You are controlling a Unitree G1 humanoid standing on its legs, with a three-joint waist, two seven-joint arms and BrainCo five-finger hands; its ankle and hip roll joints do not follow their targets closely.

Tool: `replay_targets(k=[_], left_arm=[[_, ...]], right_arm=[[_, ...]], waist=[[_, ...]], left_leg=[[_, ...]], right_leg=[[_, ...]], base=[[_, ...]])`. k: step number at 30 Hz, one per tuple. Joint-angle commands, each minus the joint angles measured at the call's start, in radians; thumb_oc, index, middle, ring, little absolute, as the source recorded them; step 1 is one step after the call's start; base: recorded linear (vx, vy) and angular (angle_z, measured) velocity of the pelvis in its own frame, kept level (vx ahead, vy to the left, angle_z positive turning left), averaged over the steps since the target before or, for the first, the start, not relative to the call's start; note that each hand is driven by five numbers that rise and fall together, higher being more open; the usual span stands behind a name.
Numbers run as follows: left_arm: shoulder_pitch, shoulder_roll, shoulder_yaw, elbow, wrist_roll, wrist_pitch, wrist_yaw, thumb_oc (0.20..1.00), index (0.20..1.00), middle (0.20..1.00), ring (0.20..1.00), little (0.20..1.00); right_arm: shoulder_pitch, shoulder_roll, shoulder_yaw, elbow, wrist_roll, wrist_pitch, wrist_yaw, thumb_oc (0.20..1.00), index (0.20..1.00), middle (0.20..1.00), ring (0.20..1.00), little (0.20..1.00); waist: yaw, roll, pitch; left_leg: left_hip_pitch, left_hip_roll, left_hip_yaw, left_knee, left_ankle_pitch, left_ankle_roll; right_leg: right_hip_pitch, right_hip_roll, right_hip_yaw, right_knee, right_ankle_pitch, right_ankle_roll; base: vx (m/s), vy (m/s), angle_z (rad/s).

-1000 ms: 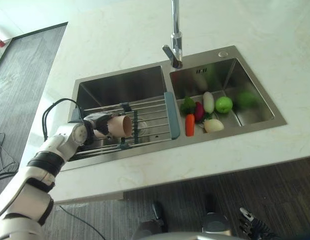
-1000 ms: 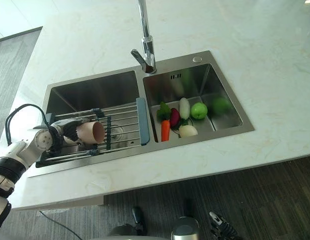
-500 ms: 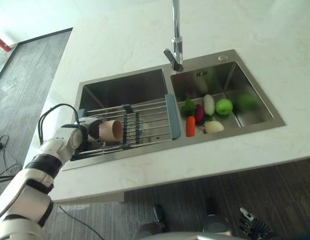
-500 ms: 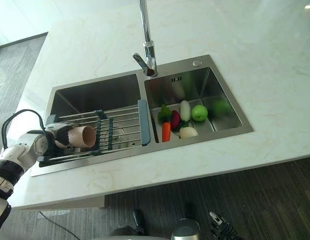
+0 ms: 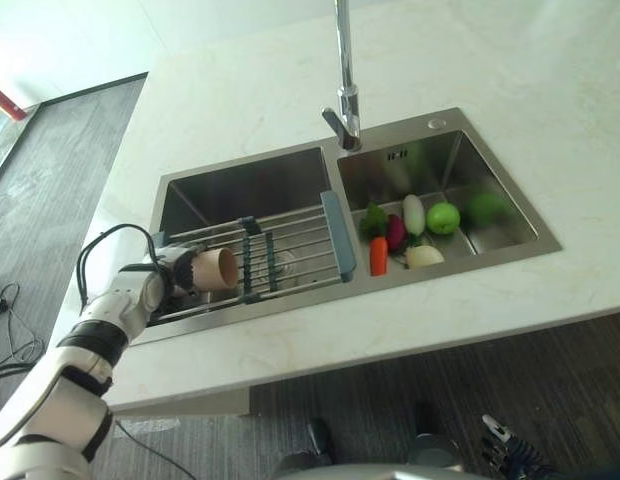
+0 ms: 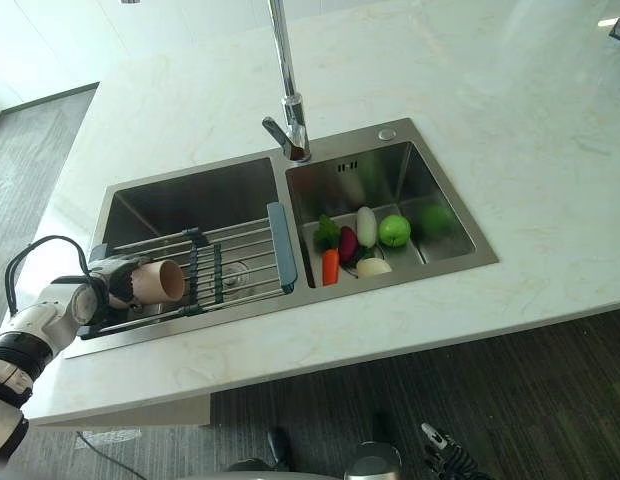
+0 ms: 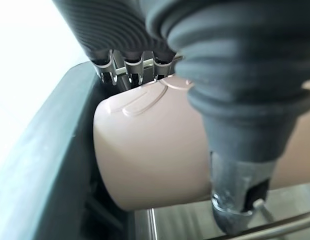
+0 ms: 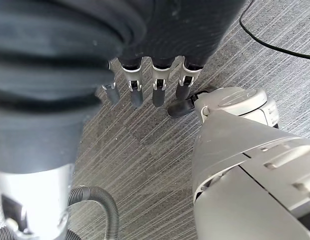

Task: Place the dishes in the dishwasher.

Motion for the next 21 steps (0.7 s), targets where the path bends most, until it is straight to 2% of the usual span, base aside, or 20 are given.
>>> replay_targets(k=[1, 13, 14, 15, 21], left_arm=[[-0.021, 0.023, 0.042, 0.089, 0.040, 0.038, 0.006, 1.000, 1.000, 1.000, 1.000, 1.000], [-0.011, 0.036, 0.016, 0.110, 0.147, 0.041, 0.041, 1.000, 1.000, 1.000, 1.000, 1.000], [-0.007, 0.034, 0.015, 0.115, 0.149, 0.046, 0.041, 0.501, 0.501, 0.501, 0.501, 0.501], [-0.001, 0.028, 0.012, 0.119, 0.156, 0.060, 0.039, 0.200, 0.200, 0.200, 0.200, 0.200], [0.018, 0.013, 0.002, 0.149, 0.208, 0.102, 0.000, 0.200, 0.200, 0.200, 0.200, 0.200]], right_arm=[[-0.046, -0.009, 0.030, 0.017, 0.010, -0.006, 0.007, 1.000, 1.000, 1.000, 1.000, 1.000], [-0.047, -0.018, 0.027, 0.018, 0.010, -0.003, 0.014, 1.000, 1.000, 1.000, 1.000, 1.000], [-0.049, -0.018, 0.029, 0.018, 0.010, -0.004, 0.014, 1.000, 1.000, 1.000, 1.000, 1.000], [-0.050, -0.018, 0.029, 0.019, 0.011, -0.004, 0.014, 1.000, 1.000, 1.000, 1.000, 1.000], [-0.053, -0.022, 0.033, 0.017, 0.019, -0.008, 0.015, 1.000, 1.000, 1.000, 1.000, 1.000]], waist=[[0.015, -0.025, 0.040], [0.013, -0.024, 0.042], [0.013, -0.024, 0.042], [0.013, -0.024, 0.042], [0.010, -0.023, 0.046]], left_leg=[[-0.005, 0.019, -0.031, 0.023, -0.094, -0.031], [-0.005, 0.018, -0.035, 0.025, -0.096, -0.032], [-0.004, 0.017, -0.035, 0.025, -0.096, -0.032], [-0.004, 0.017, -0.037, 0.026, -0.096, -0.031], [-0.002, 0.016, -0.038, 0.027, -0.098, -0.030]], right_leg=[[-0.068, -0.069, -0.012, 0.061, -0.039, 0.091], [-0.068, -0.070, -0.012, 0.064, -0.042, 0.089], [-0.068, -0.070, -0.011, 0.064, -0.042, 0.088], [-0.068, -0.070, -0.010, 0.066, -0.043, 0.088], [-0.068, -0.069, -0.006, 0.067, -0.044, 0.086]], base=[[0.00, 0.000, 0.00], [0.00, 0.000, 0.00], [0.00, 0.000, 0.00], [0.00, 0.000, 0.00], [0.00, 0.001, -0.01]])
